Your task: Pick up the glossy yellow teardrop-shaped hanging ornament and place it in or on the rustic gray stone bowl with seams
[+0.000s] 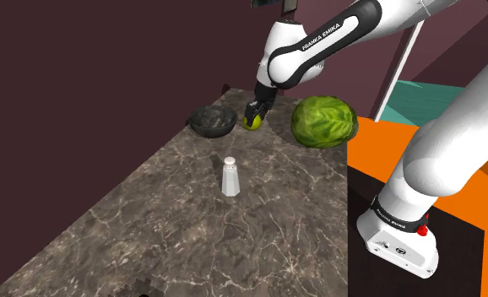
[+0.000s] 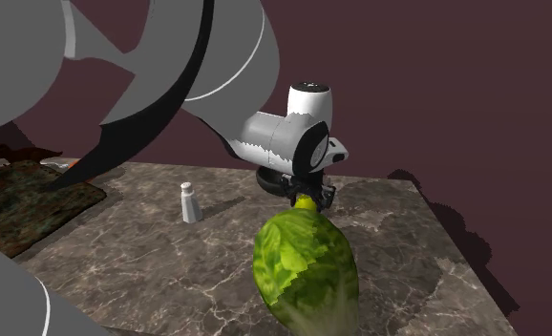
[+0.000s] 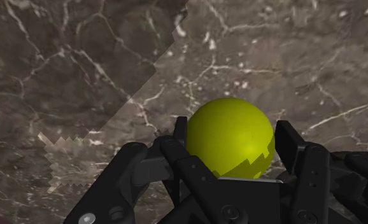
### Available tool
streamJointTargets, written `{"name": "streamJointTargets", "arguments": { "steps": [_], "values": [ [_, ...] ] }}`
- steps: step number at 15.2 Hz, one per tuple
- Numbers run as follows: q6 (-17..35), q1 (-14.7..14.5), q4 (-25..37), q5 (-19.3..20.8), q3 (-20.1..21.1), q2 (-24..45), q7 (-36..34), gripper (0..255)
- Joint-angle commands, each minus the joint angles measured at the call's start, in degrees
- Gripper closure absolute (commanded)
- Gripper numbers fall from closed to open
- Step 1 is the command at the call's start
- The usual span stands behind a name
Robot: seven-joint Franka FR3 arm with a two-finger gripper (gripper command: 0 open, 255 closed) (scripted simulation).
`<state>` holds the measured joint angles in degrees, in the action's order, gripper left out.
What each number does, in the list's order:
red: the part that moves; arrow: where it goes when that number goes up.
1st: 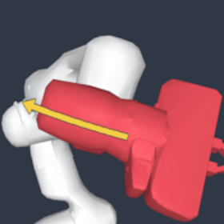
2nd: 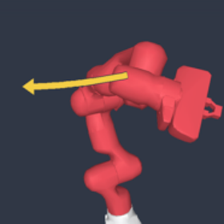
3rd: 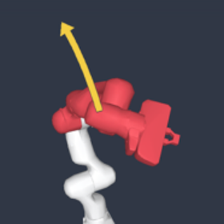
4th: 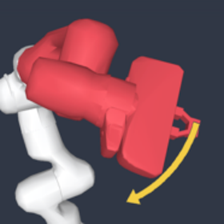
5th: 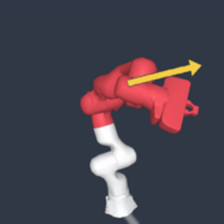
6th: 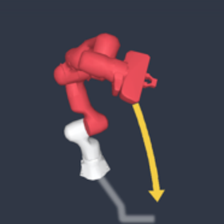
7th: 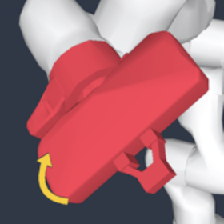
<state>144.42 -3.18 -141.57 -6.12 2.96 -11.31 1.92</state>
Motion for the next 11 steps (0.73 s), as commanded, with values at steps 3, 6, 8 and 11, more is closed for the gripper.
{"name": "streamJointTargets", "arguments": {
  "steps": [3, 6, 8, 11],
  "values": [
    [0.0, 0.0, 0.0, 0.0, 0.0, 0.0, 0.0, 255],
    [0.0, 0.0, 0.0, 0.0, 0.0, 0.0, 0.0, 255],
    [0.0, 0.0, 0.0, 0.0, 0.0, 0.0, 0.0, 255],
    [-2.5, 0.1, 1.1, 0.2, 0.0, -1.4, -0.2, 255]
  ]
}}
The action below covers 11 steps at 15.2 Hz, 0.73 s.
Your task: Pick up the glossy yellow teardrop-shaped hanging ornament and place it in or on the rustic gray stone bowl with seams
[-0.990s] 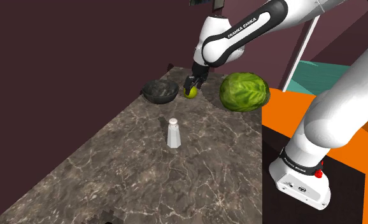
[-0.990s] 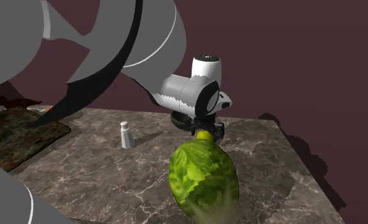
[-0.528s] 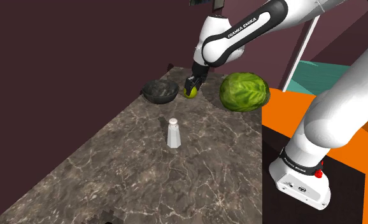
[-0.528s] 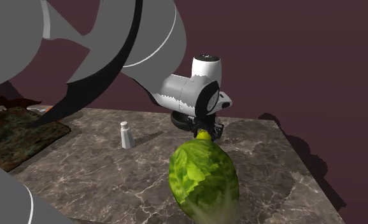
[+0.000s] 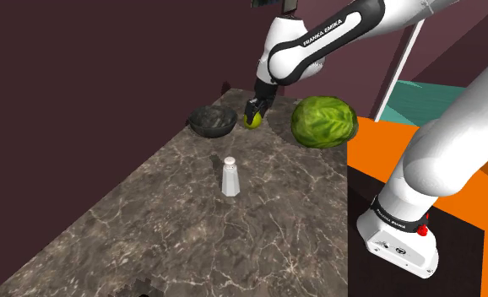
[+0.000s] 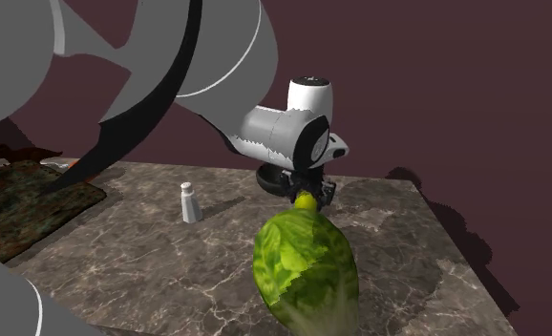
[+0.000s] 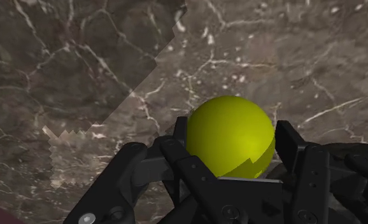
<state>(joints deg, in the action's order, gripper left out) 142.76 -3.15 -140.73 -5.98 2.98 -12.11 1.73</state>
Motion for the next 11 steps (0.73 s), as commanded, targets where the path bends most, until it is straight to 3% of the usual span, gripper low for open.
{"name": "streamJointTargets", "arguments": {
  "steps": [1, 11],
  "values": [
    [-1.7, 0.1, 0.7, 0.1, 0.0, -1.0, -0.1, 255],
    [-9.9, 0.3, 5.4, 0.7, -0.1, -4.5, -0.8, 255]
  ]
}}
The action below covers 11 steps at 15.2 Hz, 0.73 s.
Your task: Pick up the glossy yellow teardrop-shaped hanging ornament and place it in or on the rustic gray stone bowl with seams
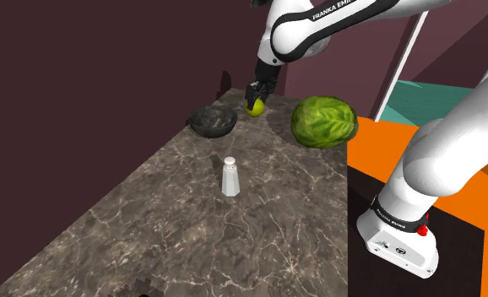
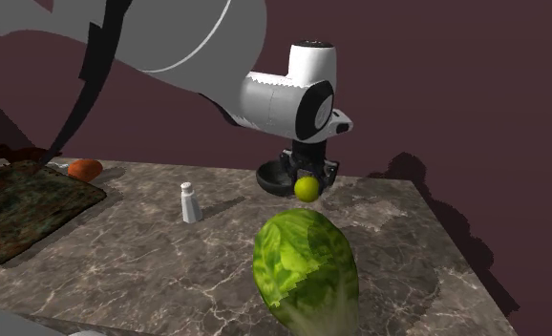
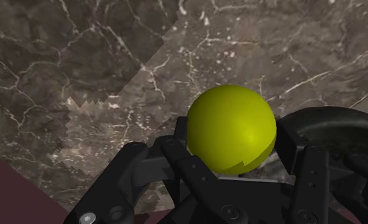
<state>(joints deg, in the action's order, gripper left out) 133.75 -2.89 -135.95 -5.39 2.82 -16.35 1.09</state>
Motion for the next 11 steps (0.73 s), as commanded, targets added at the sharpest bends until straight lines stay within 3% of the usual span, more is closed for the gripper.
{"name": "streamJointTargets", "arguments": {
  "steps": [1, 11],
  "values": [
    [-1.7, 0.0, 1.2, 0.1, 0.0, -0.5, -0.2, 255],
    [-9.7, 0.2, 7.2, 0.5, -0.1, -2.5, -0.7, 255]
  ]
}}
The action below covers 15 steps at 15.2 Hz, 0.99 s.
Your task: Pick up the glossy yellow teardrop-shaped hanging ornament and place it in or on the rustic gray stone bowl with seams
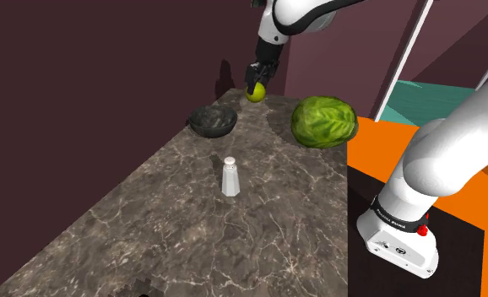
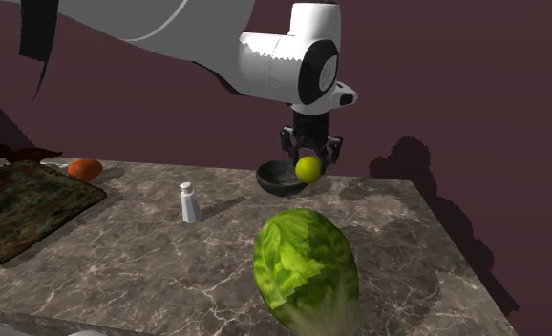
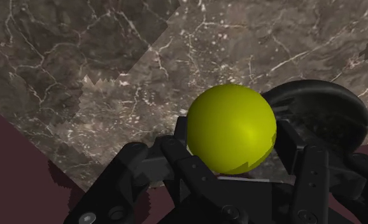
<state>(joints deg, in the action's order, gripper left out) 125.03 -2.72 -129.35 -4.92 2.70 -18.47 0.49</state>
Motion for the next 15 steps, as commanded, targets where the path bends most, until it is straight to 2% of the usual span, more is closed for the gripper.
{"name": "streamJointTargets", "arguments": {
  "steps": [1, 4, 11, 15],
  "values": [
    [-1.7, 0.0, 1.2, 0.1, 0.0, -0.5, -0.2, 255],
    [-3.6, 0.0, 2.9, 0.2, 0.0, -0.8, -0.3, 255],
    [-2.8, -2.2, 14.0, 2.1, 5.2, 10.8, -8.6, 255],
    [-3.7, -3.9, 23.2, 4.8, 7.9, 19.1, -14.0, 255]
  ]
}}
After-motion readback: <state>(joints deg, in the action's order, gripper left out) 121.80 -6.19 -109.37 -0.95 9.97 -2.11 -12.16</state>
